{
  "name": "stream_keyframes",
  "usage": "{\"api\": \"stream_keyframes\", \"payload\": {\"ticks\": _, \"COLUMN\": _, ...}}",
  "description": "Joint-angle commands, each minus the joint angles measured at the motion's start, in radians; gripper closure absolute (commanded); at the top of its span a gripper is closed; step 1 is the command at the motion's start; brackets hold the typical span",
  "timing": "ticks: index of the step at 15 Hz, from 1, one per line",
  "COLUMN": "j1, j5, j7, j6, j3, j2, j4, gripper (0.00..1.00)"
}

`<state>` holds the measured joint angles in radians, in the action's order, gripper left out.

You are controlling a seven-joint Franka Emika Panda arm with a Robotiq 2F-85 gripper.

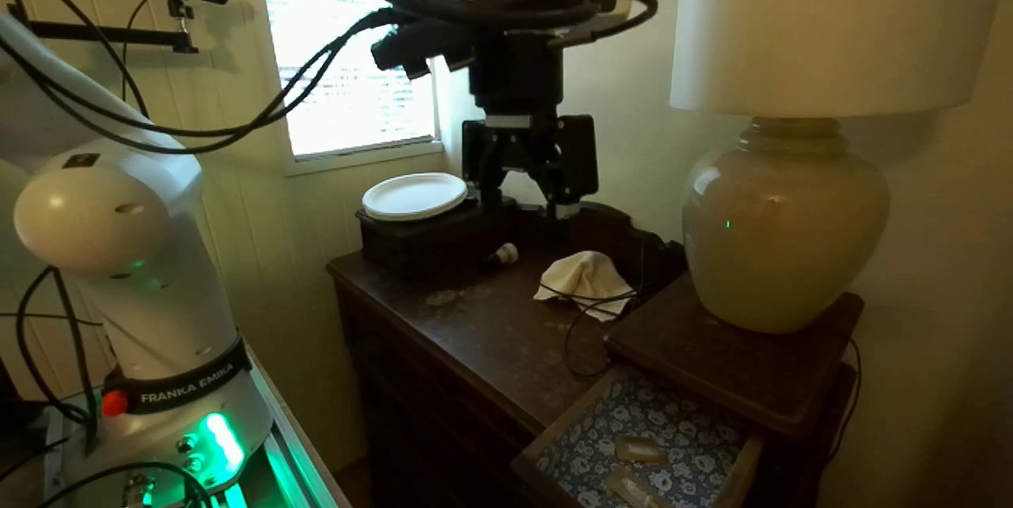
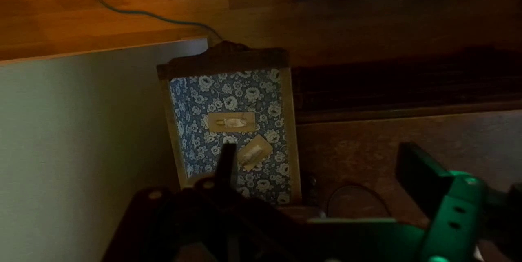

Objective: Remove the brown sachet from the open drawer and put it on the table

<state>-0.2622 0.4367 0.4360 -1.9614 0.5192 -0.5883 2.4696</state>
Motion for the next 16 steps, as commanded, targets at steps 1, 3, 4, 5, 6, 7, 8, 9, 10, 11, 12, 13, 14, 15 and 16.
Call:
{"api": "stream_keyframes", "payload": {"ticks": 1, "j1": 0.003, "j5": -0.096, "j7": -0.025, "j6": -0.146, "j3": 0.027, "j2": 0.187, "j4": -0.045, "gripper": 0.00}}
{"api": "stream_keyframes", "payload": {"ticks": 3, "j1": -0.002, "j5": -0.154, "j7": -0.025, "j6": -0.235, "j3": 0.031, "j2": 0.263, "j4": -0.047, "gripper": 0.00}}
{"api": "stream_keyframes", "payload": {"ticks": 4, "j1": -0.006, "j5": -0.180, "j7": -0.020, "j6": -0.284, "j3": 0.033, "j2": 0.299, "j4": -0.044, "gripper": 0.00}}
{"api": "stream_keyframes", "payload": {"ticks": 5, "j1": -0.012, "j5": -0.207, "j7": -0.014, "j6": -0.318, "j3": 0.037, "j2": 0.340, "j4": -0.049, "gripper": 0.00}}
{"api": "stream_keyframes", "payload": {"ticks": 6, "j1": -0.021, "j5": -0.229, "j7": -0.019, "j6": -0.350, "j3": 0.036, "j2": 0.371, "j4": -0.046, "gripper": 0.00}}
{"api": "stream_keyframes", "payload": {"ticks": 7, "j1": -0.033, "j5": -0.251, "j7": -0.013, "j6": -0.366, "j3": 0.039, "j2": 0.409, "j4": -0.055, "gripper": 0.00}}
{"api": "stream_keyframes", "payload": {"ticks": 8, "j1": -0.045, "j5": -0.271, "j7": -0.013, "j6": -0.390, "j3": 0.039, "j2": 0.439, "j4": -0.053, "gripper": 0.00}}
{"api": "stream_keyframes", "payload": {"ticks": 9, "j1": -0.056, "j5": -0.303, "j7": 0.003, "j6": -0.394, "j3": 0.046, "j2": 0.471, "j4": -0.063, "gripper": 0.00}}
{"api": "stream_keyframes", "payload": {"ticks": 10, "j1": -0.071, "j5": -0.324, "j7": 0.009, "j6": -0.412, "j3": 0.048, "j2": 0.491, "j4": -0.062, "gripper": 0.00}}
{"api": "stream_keyframes", "payload": {"ticks": 11, "j1": -0.082, "j5": -0.372, "j7": 0.024, "j6": -0.418, "j3": 0.057, "j2": 0.518, "j4": -0.073, "gripper": 0.00}}
{"api": "stream_keyframes", "payload": {"ticks": 12, "j1": -0.093, "j5": -0.423, "j7": 0.033, "j6": -0.429, "j3": 0.060, "j2": 0.537, "j4": -0.074, "gripper": 0.00}}
{"api": "stream_keyframes", "payload": {"ticks": 13, "j1": -0.105, "j5": -0.488, "j7": 0.048, "j6": -0.436, "j3": 0.066, "j2": 0.563, "j4": -0.090, "gripper": 0.00}}
{"api": "stream_keyframes", "payload": {"ticks": 14, "j1": -0.116, "j5": -0.530, "j7": 0.046, "j6": -0.455, "j3": 0.065, "j2": 0.587, "j4": -0.094, "gripper": 0.00}}
{"api": "stream_keyframes", "payload": {"ticks": 15, "j1": -0.126, "j5": -0.577, "j7": 0.048, "j6": -0.472, "j3": 0.061, "j2": 0.619, "j4": -0.109, "gripper": 0.00}}
{"api": "stream_keyframes", "payload": {"ticks": 16, "j1": -0.135, "j5": -0.609, "j7": 0.041, "j6": -0.474, "j3": 0.052, "j2": 0.642, "j4": -0.118, "gripper": 0.00}}
